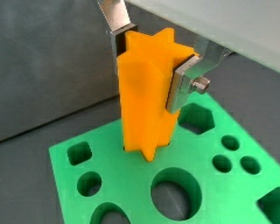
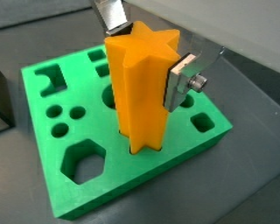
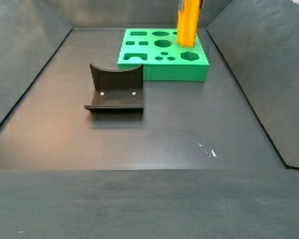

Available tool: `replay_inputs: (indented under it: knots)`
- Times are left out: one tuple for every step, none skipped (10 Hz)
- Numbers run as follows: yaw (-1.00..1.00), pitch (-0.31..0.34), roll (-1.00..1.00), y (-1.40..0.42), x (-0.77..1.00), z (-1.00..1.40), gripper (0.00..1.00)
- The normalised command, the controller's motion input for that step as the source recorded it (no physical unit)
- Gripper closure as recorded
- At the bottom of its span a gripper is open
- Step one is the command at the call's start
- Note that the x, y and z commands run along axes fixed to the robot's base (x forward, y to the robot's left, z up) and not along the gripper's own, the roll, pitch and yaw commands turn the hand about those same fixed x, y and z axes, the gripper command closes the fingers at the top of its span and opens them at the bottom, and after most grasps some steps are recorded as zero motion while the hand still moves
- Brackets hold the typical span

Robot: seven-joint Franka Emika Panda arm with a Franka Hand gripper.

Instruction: Insert the star object.

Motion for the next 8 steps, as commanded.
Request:
replay_inputs:
  knots:
    - [0.00, 0.000, 0.03, -0.01, 0.00, -0.41, 1.00]
    - [0.00, -0.036, 0.04, -0.07, 0.00, -0.36, 1.00]
    - [0.00, -0.030, 0.00, -0.03, 0.00, -0.34, 1.00]
    - [0.00, -0.003, 0.00, 0.00, 0.00, -0.34, 1.00]
    - [0.00, -0.027, 0.00, 0.00, 0.00, -0.30, 1.00]
    - [0.00, -0.139, 0.00, 0.00, -0.05, -0.27, 1.00]
    - [0.00, -0.074, 0.00, 0.00, 0.00, -0.12, 1.00]
    - [0.00, 0.000, 0.00, 0.00, 0.00, 0.00, 1.00]
